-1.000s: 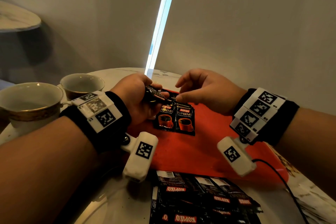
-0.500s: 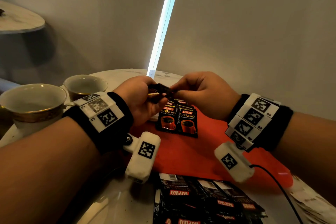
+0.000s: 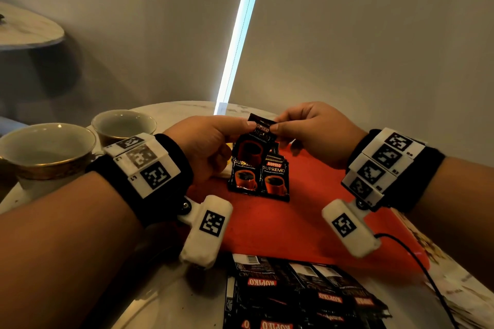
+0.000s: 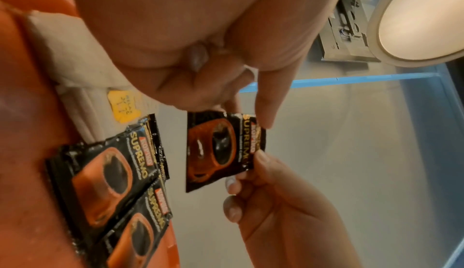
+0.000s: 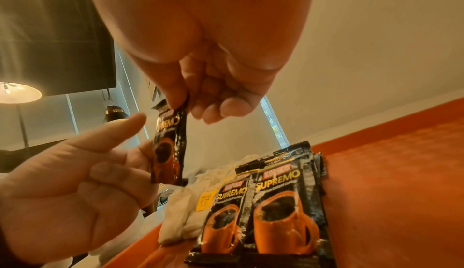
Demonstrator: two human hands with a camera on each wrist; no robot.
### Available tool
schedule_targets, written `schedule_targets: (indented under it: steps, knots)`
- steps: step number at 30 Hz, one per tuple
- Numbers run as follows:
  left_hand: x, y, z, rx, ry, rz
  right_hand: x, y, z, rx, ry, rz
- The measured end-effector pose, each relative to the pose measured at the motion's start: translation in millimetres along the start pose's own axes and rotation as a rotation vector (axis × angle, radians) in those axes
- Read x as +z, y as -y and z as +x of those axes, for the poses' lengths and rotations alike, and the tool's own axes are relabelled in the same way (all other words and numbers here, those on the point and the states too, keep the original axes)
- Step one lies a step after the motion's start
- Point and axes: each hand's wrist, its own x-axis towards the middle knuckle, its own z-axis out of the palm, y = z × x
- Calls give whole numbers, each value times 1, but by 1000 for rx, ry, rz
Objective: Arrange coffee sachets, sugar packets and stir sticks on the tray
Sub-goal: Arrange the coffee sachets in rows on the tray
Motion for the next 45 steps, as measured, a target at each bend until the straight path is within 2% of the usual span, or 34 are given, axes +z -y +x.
schedule_targets:
  steps: [9,15,19,27,32,36,40,45]
  knots:
    - [1,0,-1,6,36,19,3,3,1,12,80,-96]
    - [5,1,-1,14,-31,-8,8,-2,4,21,40,57]
    - [6,4,2,38,-61,43,12,-5,5,44,77,104]
    - [8,5,4,53,-55,164,30,-2,5,83,160,155]
    - [6,4,2,27,-53,173,27,2,5,132,127,194]
    - [6,3,0,10,-68,168,22,3,6,120,127,110]
    - [5,0,-1,-28,-140,89,20,1,11,196,114,-21]
    - [3,-7,-1,-132,-99,78,26,-5,16,271,155,-204]
